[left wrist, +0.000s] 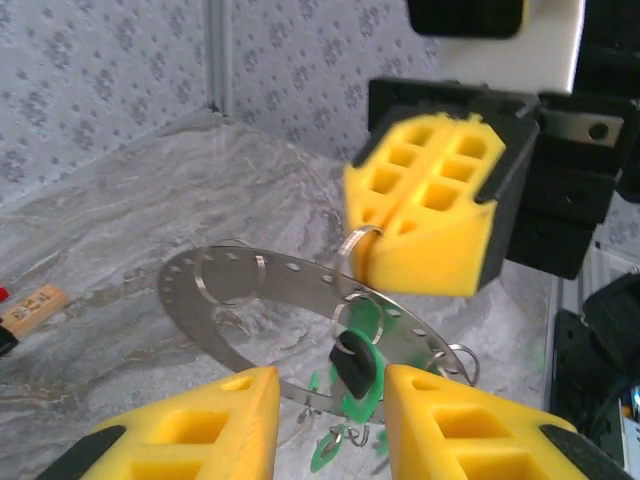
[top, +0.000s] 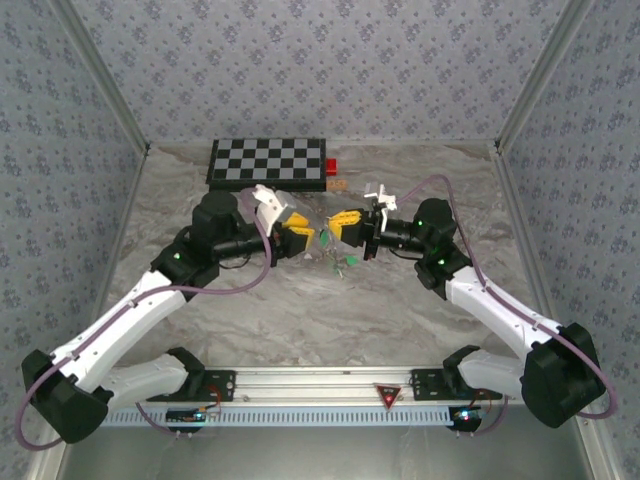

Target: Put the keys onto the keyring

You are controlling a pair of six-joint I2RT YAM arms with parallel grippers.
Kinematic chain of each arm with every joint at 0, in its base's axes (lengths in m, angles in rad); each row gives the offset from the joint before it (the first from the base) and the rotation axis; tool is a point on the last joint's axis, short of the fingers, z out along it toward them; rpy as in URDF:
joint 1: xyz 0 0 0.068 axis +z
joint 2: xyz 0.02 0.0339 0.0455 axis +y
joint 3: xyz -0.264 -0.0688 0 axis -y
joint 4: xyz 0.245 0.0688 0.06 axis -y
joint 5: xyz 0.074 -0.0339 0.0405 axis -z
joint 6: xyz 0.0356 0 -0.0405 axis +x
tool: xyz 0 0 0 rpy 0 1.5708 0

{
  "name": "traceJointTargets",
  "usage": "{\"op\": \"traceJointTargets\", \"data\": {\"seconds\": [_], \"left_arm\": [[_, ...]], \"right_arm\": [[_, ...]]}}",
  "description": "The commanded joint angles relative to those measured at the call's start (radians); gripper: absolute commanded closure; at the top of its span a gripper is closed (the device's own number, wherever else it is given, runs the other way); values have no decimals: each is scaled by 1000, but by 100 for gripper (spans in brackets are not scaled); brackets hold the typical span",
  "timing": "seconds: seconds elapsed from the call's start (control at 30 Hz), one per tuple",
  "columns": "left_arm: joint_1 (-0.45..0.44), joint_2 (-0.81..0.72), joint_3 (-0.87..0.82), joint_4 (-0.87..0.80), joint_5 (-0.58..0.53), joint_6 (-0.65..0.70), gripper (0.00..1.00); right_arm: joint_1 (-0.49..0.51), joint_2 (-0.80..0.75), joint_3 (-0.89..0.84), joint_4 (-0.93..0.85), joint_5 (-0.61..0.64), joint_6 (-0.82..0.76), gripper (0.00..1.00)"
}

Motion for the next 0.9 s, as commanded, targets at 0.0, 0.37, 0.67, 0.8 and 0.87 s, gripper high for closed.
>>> {"op": "traceJointTargets", "data": {"seconds": [0.0,0.37,0.67,0.8,0.87], "left_arm": [[9,-13,-11,123,47,-91,67],[7,66,19,189,141,-153,72],[8,83,21,218,161,-163,74],[8,90,22,219,167,-162,75],[8,93,22,220,170,-162,77]], "right_arm": [[-2,-10,1,64,-11,21,100],[7,-16,4,60,-24,20,100],[13,-15,6,57,-30,16,100],[13,-15,6,55,-32,13,100],[15,-15,5,55,-32,14,100]]}}
